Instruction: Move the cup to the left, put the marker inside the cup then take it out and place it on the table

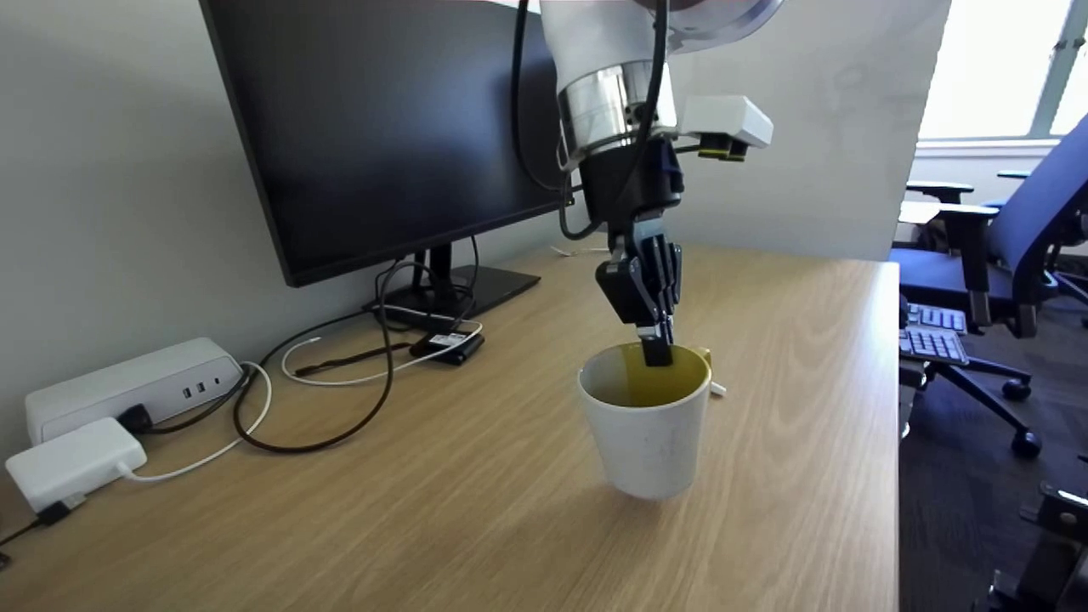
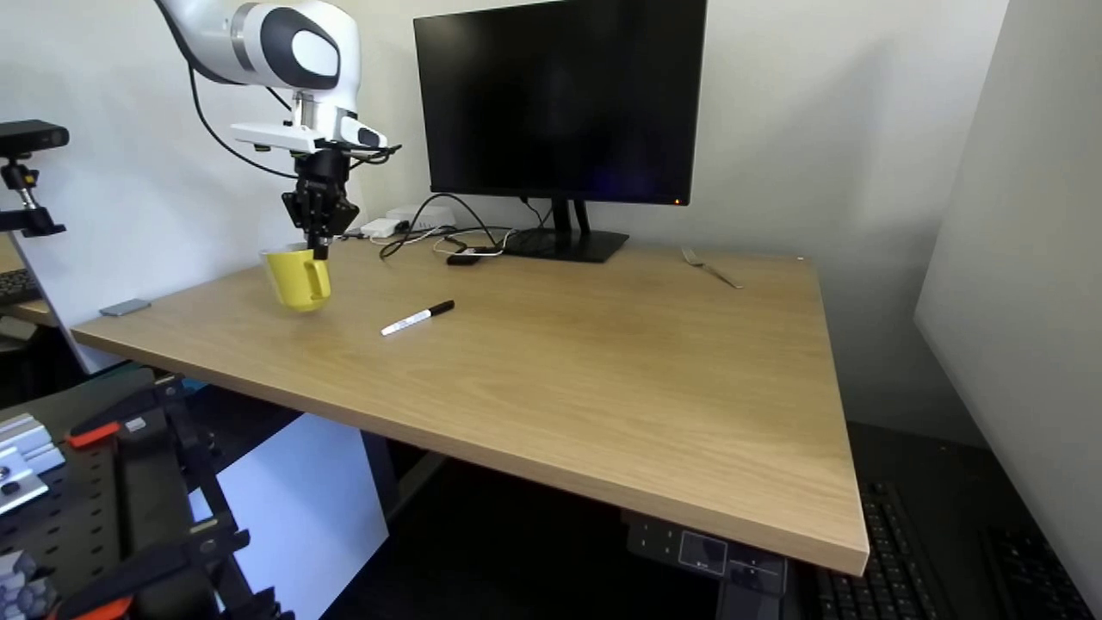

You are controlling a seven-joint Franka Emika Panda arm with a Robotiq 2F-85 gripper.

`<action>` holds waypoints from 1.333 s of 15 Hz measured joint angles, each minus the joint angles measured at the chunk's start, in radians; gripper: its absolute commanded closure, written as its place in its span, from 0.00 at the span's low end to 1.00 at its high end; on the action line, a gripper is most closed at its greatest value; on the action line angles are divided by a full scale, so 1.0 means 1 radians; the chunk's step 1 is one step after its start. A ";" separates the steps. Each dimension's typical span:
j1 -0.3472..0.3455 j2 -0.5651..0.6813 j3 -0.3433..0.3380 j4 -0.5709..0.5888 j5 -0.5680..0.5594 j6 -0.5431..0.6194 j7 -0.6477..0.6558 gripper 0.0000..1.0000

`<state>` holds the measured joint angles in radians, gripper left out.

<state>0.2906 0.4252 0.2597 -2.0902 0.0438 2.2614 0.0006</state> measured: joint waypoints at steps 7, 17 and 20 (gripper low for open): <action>0.024 -0.001 0.048 -0.044 0.000 0.058 -0.032 0.98; 0.025 -0.006 0.061 -0.079 0.001 0.138 -0.098 0.38; 0.025 -0.018 0.061 -0.081 0.001 0.139 -0.103 0.18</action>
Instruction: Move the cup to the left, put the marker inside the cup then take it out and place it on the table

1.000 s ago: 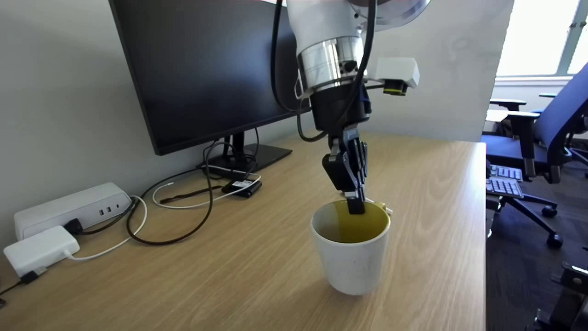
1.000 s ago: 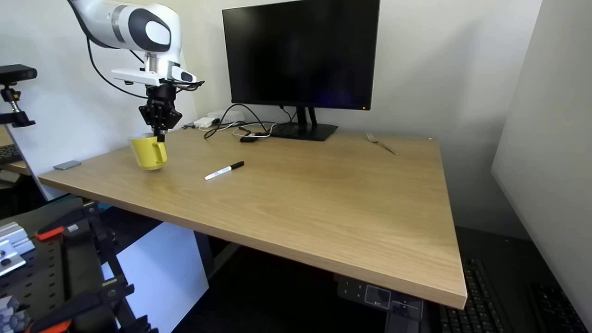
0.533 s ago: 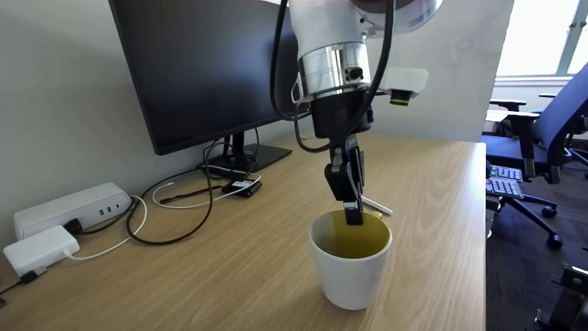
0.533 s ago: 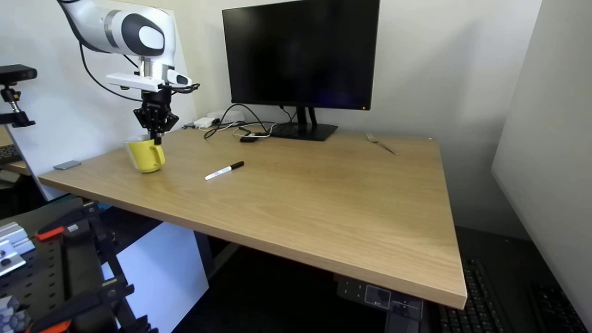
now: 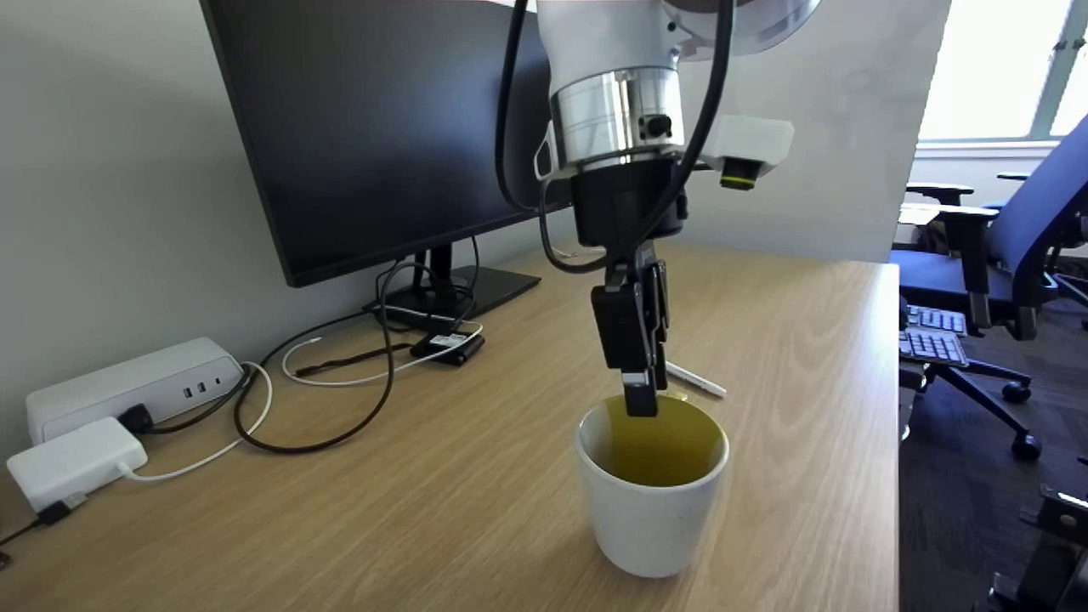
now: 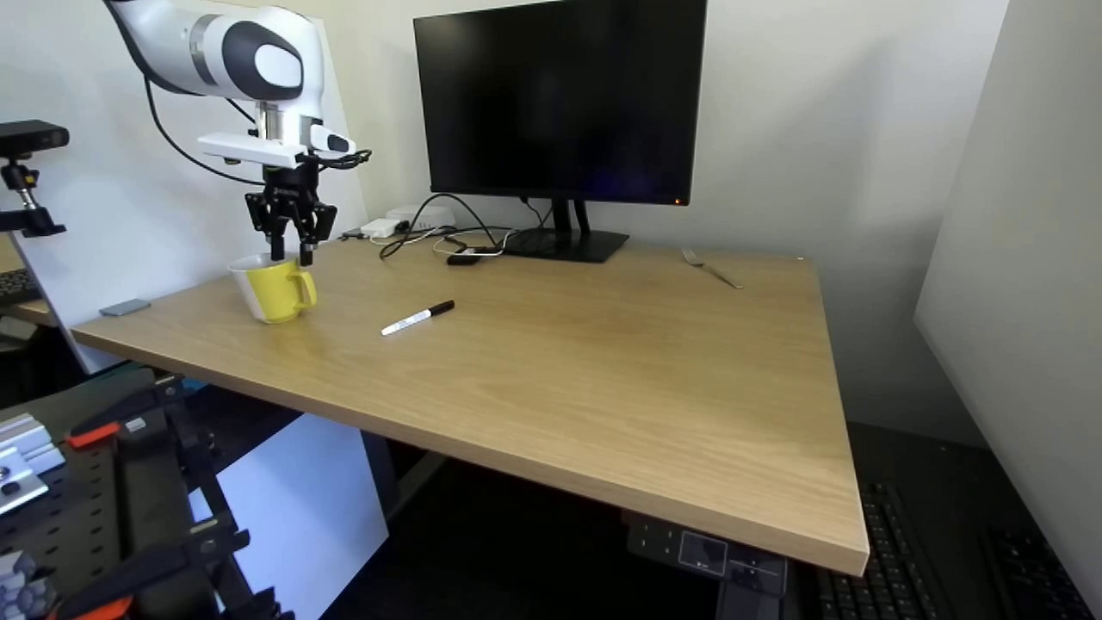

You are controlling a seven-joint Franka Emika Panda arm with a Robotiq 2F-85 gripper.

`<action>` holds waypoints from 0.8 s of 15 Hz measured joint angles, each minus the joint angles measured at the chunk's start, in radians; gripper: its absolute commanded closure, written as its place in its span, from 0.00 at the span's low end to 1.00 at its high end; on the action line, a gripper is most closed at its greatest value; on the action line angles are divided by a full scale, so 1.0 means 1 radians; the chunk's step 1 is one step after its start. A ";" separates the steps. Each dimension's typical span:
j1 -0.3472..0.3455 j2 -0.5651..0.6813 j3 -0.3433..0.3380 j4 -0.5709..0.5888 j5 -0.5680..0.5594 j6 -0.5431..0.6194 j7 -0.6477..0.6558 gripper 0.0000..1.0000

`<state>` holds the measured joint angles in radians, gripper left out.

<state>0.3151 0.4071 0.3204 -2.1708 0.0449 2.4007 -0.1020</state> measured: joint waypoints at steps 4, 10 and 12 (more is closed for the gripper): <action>-0.006 -0.040 0.000 -0.005 0.000 0.000 0.000 0.00; -0.039 -0.172 -0.032 -0.003 -0.002 -0.039 -0.003 0.00; -0.065 -0.228 -0.062 -0.005 -0.011 -0.067 -0.011 0.00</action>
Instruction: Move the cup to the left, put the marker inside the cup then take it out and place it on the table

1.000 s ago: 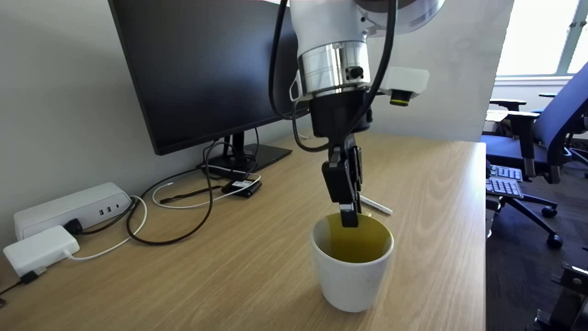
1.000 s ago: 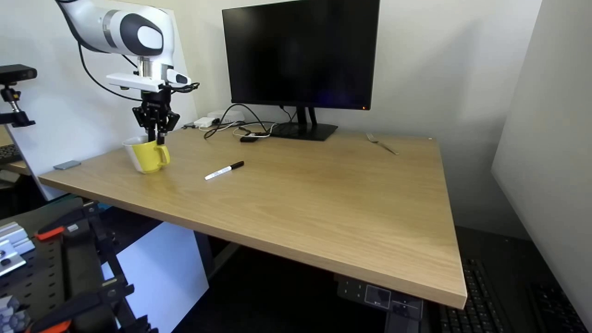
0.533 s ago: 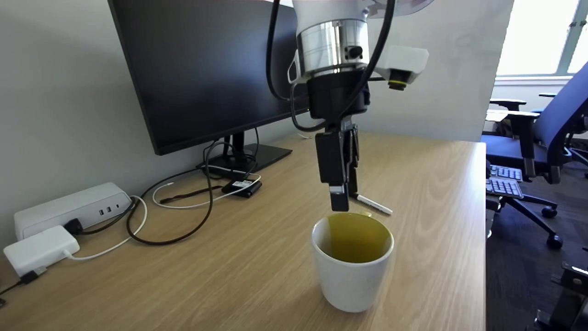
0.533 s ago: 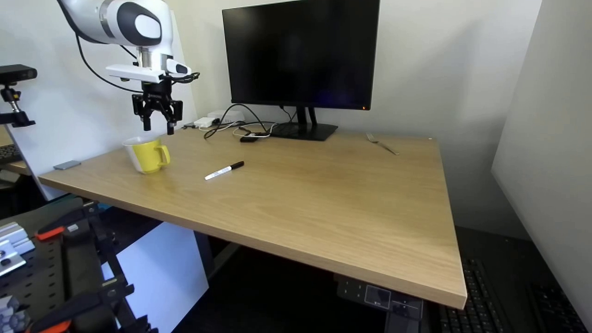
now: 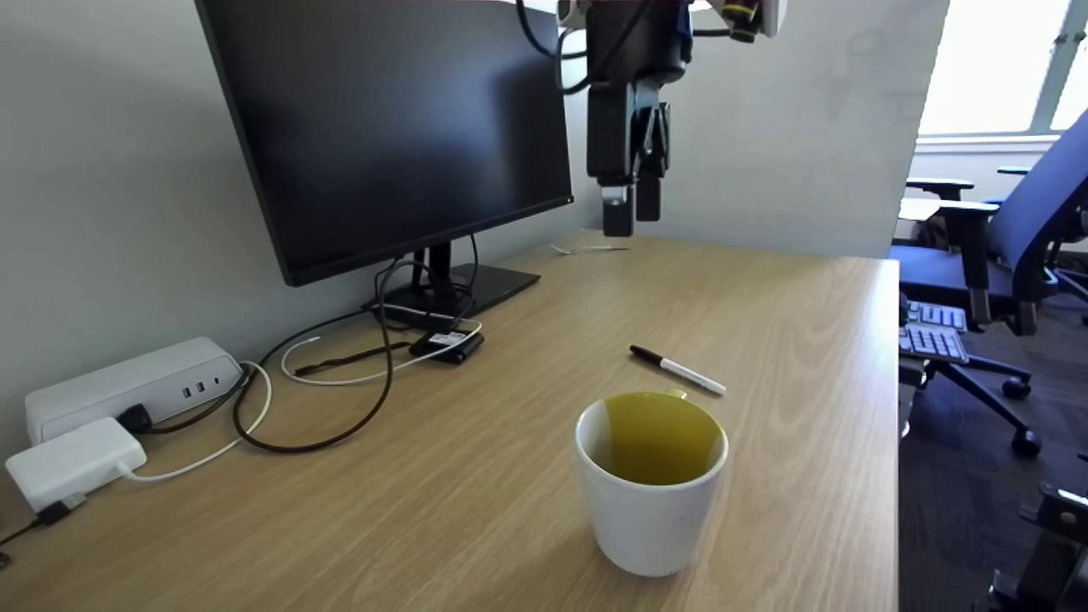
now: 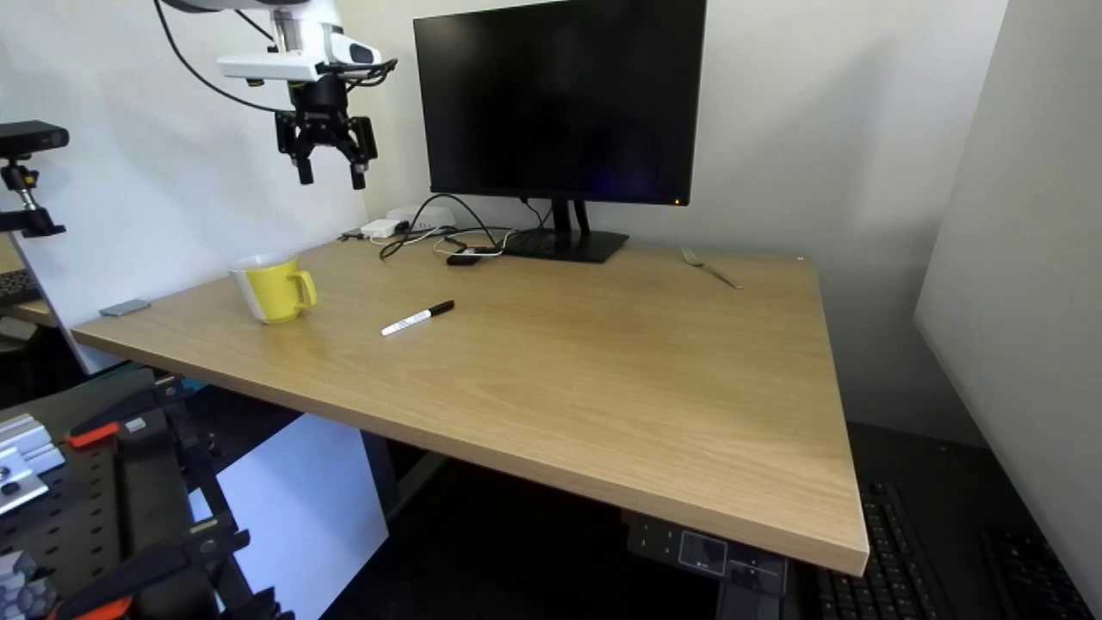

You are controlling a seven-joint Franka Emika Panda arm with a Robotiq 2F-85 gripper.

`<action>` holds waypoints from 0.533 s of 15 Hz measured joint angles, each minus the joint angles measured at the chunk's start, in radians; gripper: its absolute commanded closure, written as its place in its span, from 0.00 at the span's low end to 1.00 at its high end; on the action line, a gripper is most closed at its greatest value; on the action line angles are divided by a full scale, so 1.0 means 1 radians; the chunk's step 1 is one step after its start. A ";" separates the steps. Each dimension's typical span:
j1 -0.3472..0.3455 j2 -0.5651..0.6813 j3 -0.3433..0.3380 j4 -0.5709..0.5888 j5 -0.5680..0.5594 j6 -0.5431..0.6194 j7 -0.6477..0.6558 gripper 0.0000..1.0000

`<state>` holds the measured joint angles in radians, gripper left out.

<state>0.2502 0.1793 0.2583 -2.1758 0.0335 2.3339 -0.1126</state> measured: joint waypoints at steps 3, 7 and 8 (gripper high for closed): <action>-0.049 -0.073 -0.061 -0.015 -0.037 -0.014 -0.002 0.00; -0.114 -0.117 -0.134 -0.038 -0.061 -0.011 0.009 0.00; -0.124 -0.117 -0.147 -0.043 -0.061 -0.008 0.021 0.00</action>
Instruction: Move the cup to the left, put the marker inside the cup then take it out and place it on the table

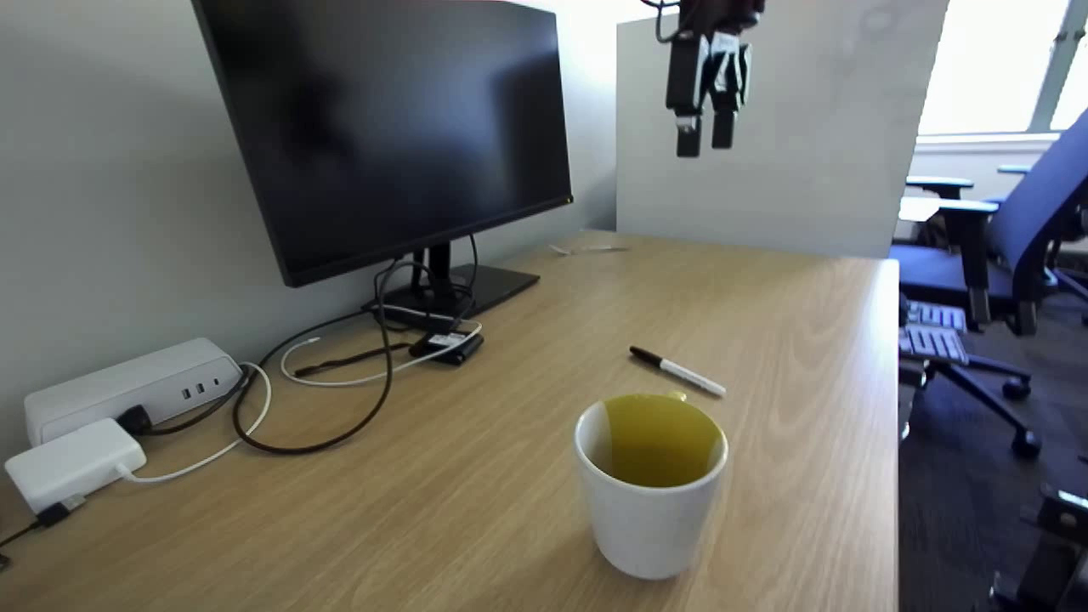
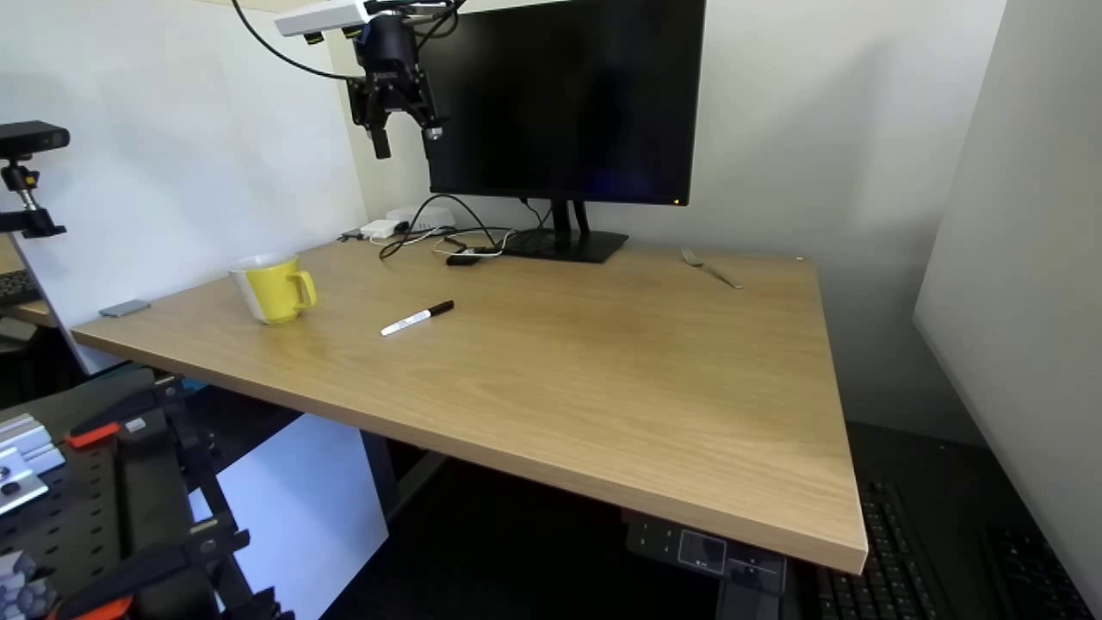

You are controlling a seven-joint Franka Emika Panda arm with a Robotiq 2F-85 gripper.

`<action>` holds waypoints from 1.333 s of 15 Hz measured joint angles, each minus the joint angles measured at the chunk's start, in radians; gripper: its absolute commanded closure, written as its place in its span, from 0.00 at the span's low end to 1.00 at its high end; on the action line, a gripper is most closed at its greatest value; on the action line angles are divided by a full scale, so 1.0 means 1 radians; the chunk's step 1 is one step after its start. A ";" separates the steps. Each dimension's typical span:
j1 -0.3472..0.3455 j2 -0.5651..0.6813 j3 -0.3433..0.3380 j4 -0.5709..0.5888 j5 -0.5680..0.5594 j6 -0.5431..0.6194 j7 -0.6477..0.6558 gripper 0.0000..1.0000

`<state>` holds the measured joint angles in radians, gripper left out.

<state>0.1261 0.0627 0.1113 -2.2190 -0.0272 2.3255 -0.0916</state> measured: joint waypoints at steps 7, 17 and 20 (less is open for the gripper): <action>-0.005 0.048 -0.013 -0.035 0.003 0.032 0.124 0.00; 0.009 0.097 -0.006 -0.044 0.013 0.042 0.165 0.00; 0.009 0.097 -0.006 -0.044 0.013 0.042 0.165 0.00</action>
<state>0.1348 0.1594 0.1053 -2.2632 -0.0140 2.3673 0.0738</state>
